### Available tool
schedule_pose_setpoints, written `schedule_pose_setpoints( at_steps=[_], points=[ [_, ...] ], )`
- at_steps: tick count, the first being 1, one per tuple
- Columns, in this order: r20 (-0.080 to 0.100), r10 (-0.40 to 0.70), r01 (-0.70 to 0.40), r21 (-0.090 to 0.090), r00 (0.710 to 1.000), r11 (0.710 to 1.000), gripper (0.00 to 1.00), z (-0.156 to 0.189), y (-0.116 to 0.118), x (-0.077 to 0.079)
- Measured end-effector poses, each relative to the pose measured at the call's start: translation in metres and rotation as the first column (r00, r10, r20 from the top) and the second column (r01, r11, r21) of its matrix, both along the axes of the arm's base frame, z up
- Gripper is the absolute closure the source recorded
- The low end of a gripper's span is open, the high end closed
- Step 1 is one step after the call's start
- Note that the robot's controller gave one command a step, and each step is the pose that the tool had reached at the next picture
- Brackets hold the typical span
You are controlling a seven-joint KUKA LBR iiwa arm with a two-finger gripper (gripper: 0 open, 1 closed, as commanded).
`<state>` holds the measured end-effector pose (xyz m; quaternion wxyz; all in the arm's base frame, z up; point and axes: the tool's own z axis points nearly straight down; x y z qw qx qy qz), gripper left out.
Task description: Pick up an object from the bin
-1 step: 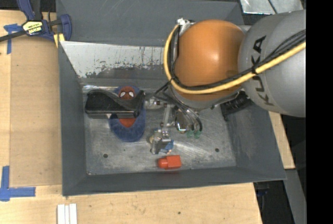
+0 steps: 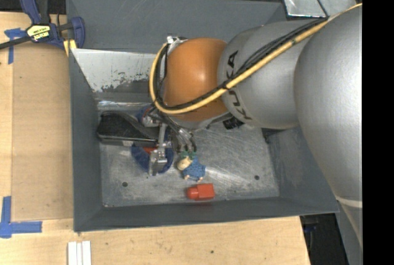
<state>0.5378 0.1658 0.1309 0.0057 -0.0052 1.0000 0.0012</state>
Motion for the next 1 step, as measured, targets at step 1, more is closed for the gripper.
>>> schedule_pose_setpoints(
  at_steps=[1],
  points=[
    [-0.007,-0.239,0.239,0.0,0.971,0.971,0.0,0.0102,0.0077,0.016]
  ],
)
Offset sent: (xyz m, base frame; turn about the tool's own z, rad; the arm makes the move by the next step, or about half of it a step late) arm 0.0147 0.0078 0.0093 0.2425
